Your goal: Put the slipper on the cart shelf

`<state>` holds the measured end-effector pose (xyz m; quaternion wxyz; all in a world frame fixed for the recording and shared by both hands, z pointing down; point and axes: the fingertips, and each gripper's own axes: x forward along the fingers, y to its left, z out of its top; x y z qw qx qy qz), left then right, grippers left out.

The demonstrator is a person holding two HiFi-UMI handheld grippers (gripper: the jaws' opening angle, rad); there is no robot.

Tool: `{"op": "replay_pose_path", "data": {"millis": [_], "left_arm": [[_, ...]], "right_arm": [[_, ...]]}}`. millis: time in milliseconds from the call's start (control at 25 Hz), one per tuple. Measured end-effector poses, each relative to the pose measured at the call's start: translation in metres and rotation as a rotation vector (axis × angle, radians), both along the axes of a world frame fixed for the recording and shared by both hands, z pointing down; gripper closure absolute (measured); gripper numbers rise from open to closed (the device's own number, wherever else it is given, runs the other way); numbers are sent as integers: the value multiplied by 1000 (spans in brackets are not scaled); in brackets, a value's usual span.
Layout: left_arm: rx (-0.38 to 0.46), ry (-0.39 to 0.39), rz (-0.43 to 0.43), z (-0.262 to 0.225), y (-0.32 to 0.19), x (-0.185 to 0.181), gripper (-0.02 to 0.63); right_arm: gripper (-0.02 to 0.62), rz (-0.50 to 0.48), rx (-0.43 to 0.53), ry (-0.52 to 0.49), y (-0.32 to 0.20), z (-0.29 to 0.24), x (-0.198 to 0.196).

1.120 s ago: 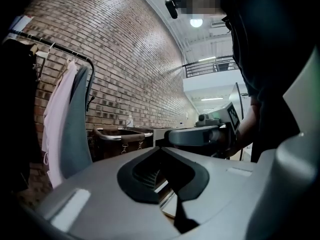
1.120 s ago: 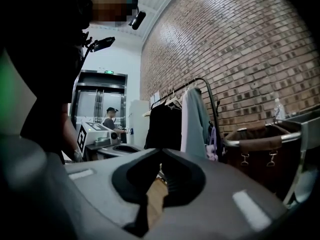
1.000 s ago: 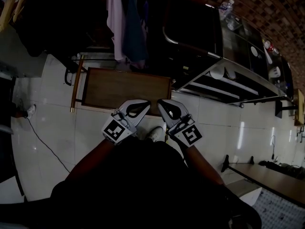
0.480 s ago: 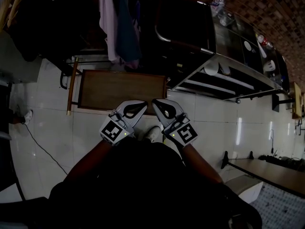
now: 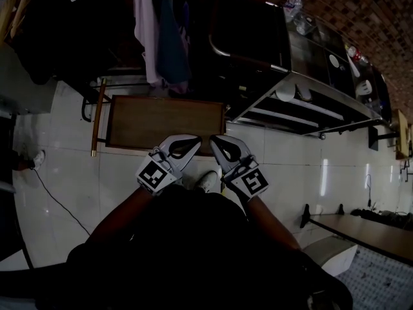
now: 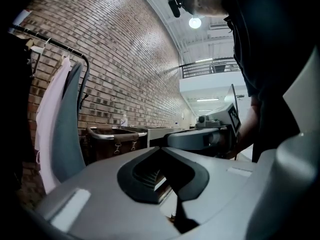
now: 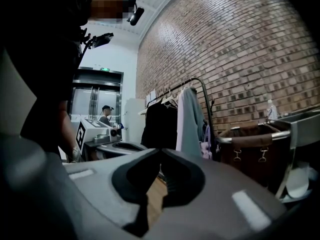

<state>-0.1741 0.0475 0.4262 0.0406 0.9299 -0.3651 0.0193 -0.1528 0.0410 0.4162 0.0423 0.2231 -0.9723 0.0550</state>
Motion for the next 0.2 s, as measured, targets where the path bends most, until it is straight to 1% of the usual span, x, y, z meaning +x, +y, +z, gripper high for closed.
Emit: {"op": "replay_pose_path", "data": {"millis": [200], "left_arm": [[-7, 2, -18, 0, 4, -3, 604]], "right_arm": [[592, -14, -9, -8, 3, 1, -4]]}}
